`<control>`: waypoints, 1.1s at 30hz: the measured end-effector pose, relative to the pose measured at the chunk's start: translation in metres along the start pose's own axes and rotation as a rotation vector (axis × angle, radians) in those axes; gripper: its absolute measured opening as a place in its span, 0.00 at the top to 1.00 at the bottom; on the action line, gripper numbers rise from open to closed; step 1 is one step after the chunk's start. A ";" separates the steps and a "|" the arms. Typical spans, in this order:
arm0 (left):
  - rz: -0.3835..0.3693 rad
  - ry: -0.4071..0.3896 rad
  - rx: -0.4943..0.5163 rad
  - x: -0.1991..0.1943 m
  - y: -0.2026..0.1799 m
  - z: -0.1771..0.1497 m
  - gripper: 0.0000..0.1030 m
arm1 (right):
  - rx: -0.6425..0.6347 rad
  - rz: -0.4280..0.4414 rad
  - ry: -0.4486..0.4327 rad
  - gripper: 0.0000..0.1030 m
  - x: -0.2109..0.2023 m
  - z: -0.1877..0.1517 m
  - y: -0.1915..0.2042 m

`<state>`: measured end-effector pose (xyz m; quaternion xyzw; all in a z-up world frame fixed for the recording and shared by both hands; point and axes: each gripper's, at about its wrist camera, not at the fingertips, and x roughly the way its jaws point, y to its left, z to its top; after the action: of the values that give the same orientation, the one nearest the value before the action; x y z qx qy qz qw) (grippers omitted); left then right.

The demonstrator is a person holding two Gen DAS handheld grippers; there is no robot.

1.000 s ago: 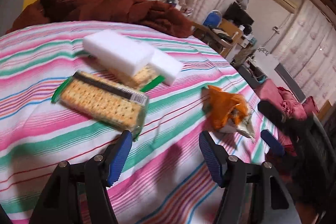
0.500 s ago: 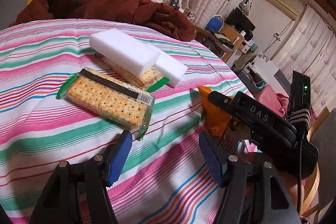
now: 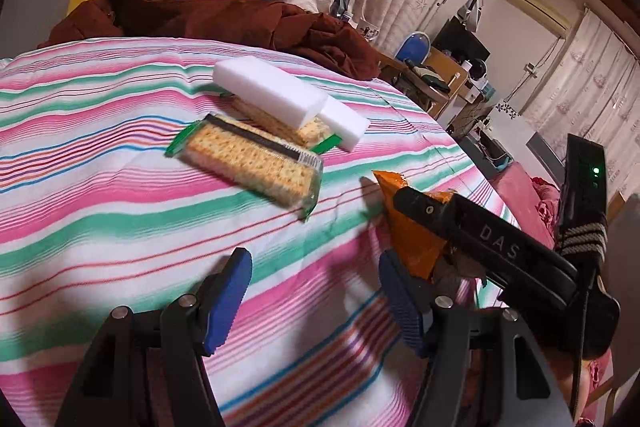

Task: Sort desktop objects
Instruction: 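Grasp the orange-white snack bag with the right tool, then lift the snack bag with the right tool and adjust its grip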

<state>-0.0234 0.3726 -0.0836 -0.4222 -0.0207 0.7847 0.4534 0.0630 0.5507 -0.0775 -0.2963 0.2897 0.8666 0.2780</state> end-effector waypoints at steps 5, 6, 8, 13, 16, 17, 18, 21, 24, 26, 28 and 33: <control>0.001 -0.012 0.022 -0.019 0.009 -0.014 0.35 | -0.021 0.046 -0.006 0.30 -0.013 -0.025 0.017; 0.000 -0.013 0.032 -0.023 0.010 -0.017 0.35 | -0.023 0.056 -0.004 0.30 -0.015 -0.028 0.021; 0.010 -0.014 0.068 -0.029 0.010 -0.022 0.35 | -0.034 0.079 0.009 0.30 -0.018 -0.035 0.029; 0.035 -0.028 0.127 -0.048 0.013 -0.038 0.35 | -0.050 0.129 0.043 0.28 -0.022 -0.048 0.047; -0.001 -0.036 0.100 -0.055 0.022 -0.041 0.35 | -0.054 0.171 0.069 0.26 -0.025 -0.056 0.057; -0.019 -0.039 0.083 -0.057 0.026 -0.041 0.35 | -0.048 0.185 0.076 0.25 -0.026 -0.057 0.058; -0.038 -0.040 0.064 -0.059 0.029 -0.042 0.35 | -0.039 0.207 0.087 0.23 -0.027 -0.059 0.059; -0.086 -0.046 0.019 -0.065 0.039 -0.044 0.35 | -0.003 0.269 0.109 0.23 -0.033 -0.064 0.055; -0.122 -0.049 0.000 -0.070 0.041 -0.046 0.34 | 0.050 0.300 0.102 0.24 -0.040 -0.068 0.044; -0.158 -0.047 0.028 -0.073 0.035 -0.048 0.34 | 0.079 0.306 0.091 0.24 -0.045 -0.069 0.037; -0.194 -0.044 0.057 -0.075 0.030 -0.050 0.34 | 0.107 0.311 0.080 0.25 -0.049 -0.070 0.028; -0.228 -0.044 0.170 -0.077 0.008 -0.056 0.34 | 0.138 0.335 0.091 0.26 -0.049 -0.065 0.018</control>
<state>0.0274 0.2925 -0.0737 -0.3598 -0.0121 0.7360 0.5733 0.1069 0.4798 -0.0813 -0.2632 0.4061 0.8645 0.1360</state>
